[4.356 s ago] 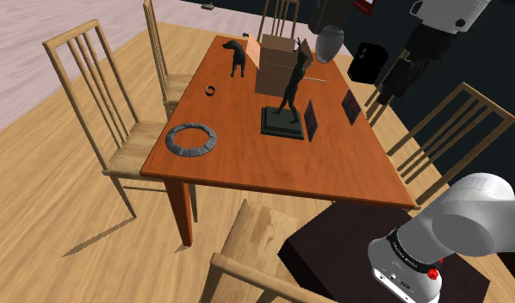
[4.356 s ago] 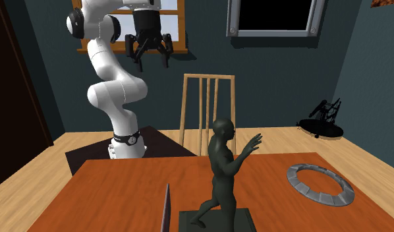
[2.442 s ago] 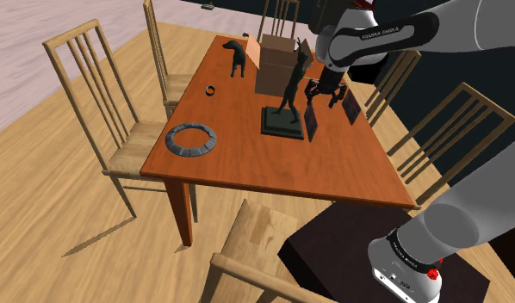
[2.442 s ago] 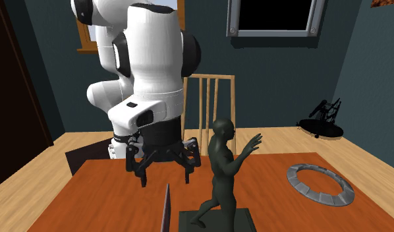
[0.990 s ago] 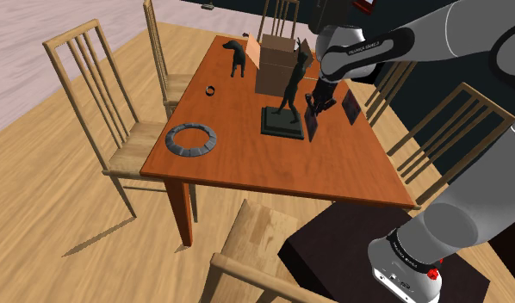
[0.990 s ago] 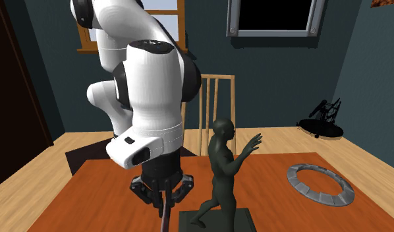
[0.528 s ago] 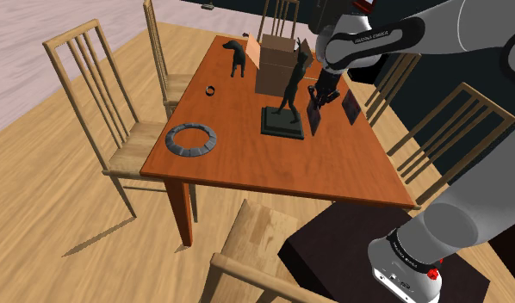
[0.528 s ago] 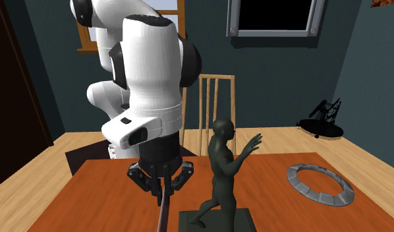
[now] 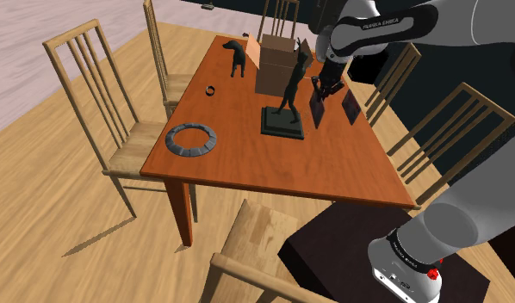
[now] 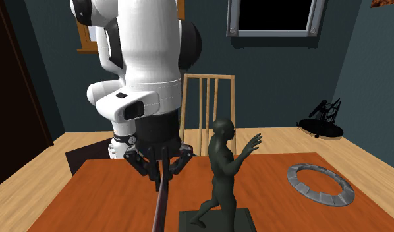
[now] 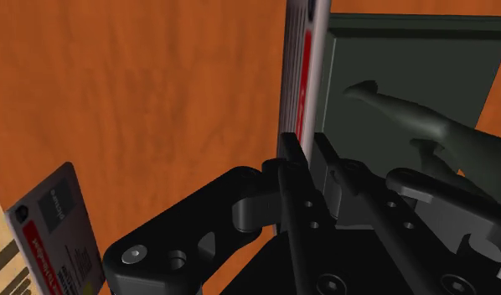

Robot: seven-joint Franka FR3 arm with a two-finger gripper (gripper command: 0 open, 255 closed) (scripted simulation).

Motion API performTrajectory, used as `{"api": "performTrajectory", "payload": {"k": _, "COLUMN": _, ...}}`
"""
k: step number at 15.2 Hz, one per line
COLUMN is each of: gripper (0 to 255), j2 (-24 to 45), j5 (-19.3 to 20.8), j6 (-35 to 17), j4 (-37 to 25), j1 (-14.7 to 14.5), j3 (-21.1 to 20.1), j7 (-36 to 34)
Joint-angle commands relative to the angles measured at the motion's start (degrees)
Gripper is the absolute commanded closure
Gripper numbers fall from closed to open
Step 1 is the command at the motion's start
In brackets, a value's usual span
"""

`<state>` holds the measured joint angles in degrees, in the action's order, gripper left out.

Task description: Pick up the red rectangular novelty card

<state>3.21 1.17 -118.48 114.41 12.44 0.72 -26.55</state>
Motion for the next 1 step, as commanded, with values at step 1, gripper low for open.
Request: {"api": "performTrajectory", "payload": {"k": 1, "gripper": 255, "j2": -0.07, "j5": -0.01, "j6": 0.43, "j4": -0.34, "j1": -0.02, "j3": -0.02, "j7": -0.03}}
